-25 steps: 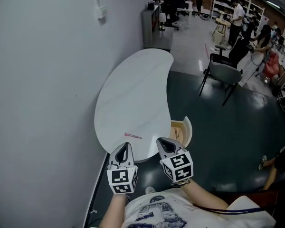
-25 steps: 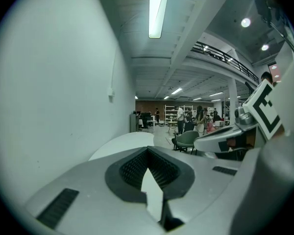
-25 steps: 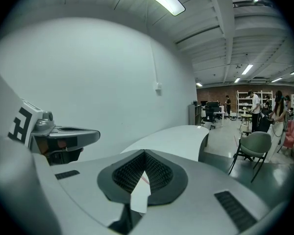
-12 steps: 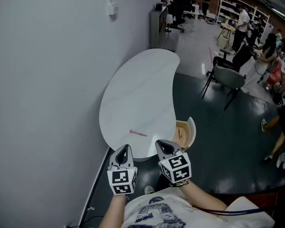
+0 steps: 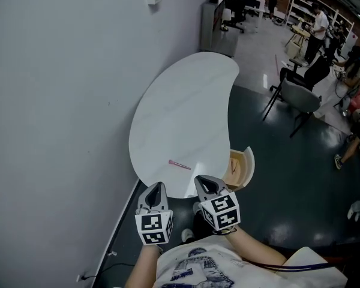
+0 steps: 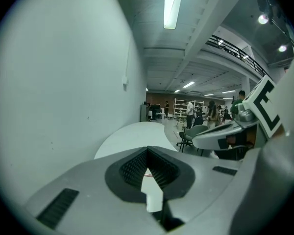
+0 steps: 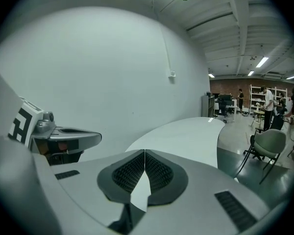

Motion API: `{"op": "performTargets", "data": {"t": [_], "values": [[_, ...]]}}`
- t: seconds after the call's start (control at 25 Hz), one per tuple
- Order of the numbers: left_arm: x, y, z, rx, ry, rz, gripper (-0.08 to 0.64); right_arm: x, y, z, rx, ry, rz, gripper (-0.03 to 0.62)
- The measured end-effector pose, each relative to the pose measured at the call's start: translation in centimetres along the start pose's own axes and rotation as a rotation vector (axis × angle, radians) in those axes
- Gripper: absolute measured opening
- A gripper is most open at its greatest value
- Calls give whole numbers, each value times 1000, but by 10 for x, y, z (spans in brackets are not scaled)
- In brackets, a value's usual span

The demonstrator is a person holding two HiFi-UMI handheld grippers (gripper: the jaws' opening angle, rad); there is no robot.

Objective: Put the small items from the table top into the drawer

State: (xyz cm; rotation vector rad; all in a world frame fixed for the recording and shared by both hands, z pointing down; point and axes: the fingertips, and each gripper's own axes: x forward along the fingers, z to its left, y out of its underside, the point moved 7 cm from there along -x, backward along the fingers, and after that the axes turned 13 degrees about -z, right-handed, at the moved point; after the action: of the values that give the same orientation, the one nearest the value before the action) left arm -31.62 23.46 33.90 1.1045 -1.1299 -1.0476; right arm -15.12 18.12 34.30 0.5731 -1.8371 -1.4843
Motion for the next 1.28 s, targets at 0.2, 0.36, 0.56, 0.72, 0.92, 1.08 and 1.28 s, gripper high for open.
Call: {"op": "performTargets", "data": {"t": [0.2,0.36,0.56,0.72,0.92,1.08,1.28], "values": [[29,17,10,-17,-27,36,34,35,16,-15,-7,-36,54,23],[52,30,20,-45,-66,73,34,67,29,-28,-16,-86,130,23],[78,51,38,-82,-119,120,34,108,49,-38,-42,-174,221,25],[96,62,48,-104,-164,145,34,134,62,-44,-59,-227,277,25],[114,77,55,-125,-205,183,34,160,83,-57,-72,-254,343,29],[125,86,60,-141,-242,211,34,180,100,-61,-73,-323,404,91],[140,91,67,-155,-284,242,34,204,113,-63,-104,-403,473,91]]}}
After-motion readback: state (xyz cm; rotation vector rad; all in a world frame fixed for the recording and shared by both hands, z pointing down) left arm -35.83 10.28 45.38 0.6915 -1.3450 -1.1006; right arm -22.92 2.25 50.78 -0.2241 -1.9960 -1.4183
